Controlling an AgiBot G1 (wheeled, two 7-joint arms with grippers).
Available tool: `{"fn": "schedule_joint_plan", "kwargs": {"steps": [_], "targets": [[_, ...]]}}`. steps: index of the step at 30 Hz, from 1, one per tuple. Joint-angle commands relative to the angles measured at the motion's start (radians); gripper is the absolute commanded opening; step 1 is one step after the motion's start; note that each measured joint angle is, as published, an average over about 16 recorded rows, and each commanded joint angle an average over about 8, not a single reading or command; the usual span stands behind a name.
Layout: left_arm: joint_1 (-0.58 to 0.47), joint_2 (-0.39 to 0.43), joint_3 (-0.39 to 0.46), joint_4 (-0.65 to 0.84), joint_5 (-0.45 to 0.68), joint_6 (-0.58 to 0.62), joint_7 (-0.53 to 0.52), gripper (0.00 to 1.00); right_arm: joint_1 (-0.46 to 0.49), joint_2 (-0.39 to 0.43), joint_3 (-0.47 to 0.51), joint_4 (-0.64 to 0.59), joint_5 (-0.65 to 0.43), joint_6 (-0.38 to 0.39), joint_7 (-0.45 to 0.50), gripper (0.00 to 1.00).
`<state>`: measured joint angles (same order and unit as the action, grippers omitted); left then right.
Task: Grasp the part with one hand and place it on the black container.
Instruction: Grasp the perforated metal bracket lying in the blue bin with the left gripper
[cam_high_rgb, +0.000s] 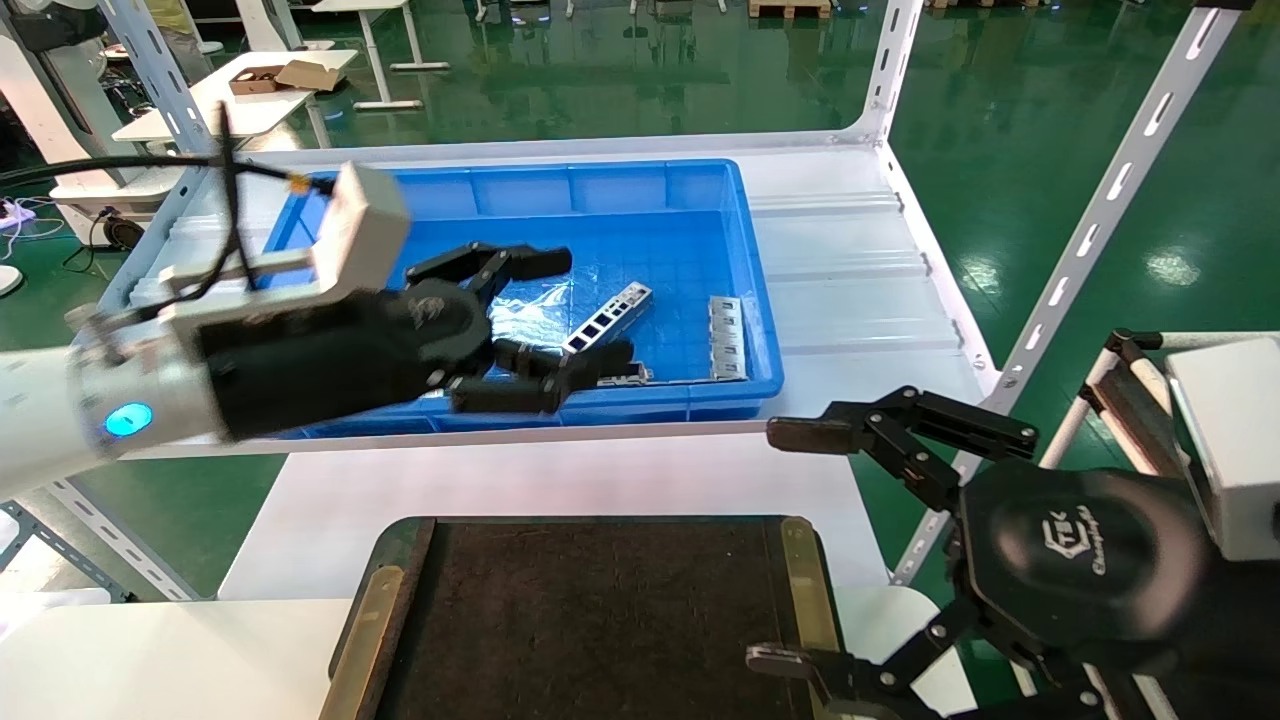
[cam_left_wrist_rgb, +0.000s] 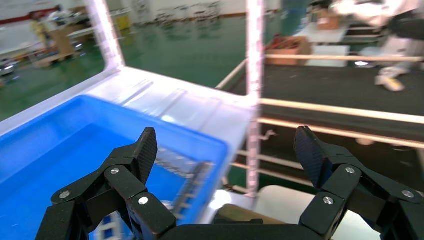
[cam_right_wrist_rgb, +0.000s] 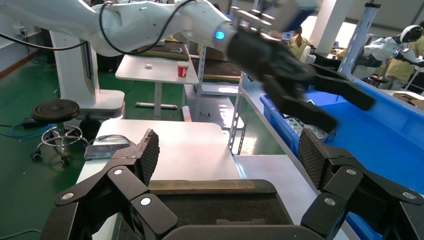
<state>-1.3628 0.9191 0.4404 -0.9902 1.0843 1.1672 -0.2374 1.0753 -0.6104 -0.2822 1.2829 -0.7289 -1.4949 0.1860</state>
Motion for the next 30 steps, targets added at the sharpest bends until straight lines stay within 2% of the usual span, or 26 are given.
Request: {"fn": "schedule_joint_plan", "kwargs": {"steps": [1,12,21,28,30], "targets": [[-0.033,0.033,0.018,0.044,0.040,-0.033,-0.001,1.00,0.000,0.000,0.000,0.000,0.000,0.000,0.000,1.00],[-0.178,0.224,0.086,0.370,0.178,-0.146,0.115,1.00,0.000,0.000,-0.001,0.000,0.001,0.000,0.000,1.00],[-0.261,0.377,0.109,0.655,0.232,-0.270,0.220,1.00,0.000,0.001,-0.002,0.000,0.001,0.001,-0.001,1.00],[-0.285,0.436,0.119,0.774,0.231,-0.340,0.267,1.00,0.000,0.001,-0.002,0.000,0.001,0.001,-0.001,1.00],[-0.285,0.441,0.130,0.786,0.231,-0.349,0.267,1.00,0.000,0.001,-0.002,0.000,0.002,0.001,-0.001,0.94]]}}
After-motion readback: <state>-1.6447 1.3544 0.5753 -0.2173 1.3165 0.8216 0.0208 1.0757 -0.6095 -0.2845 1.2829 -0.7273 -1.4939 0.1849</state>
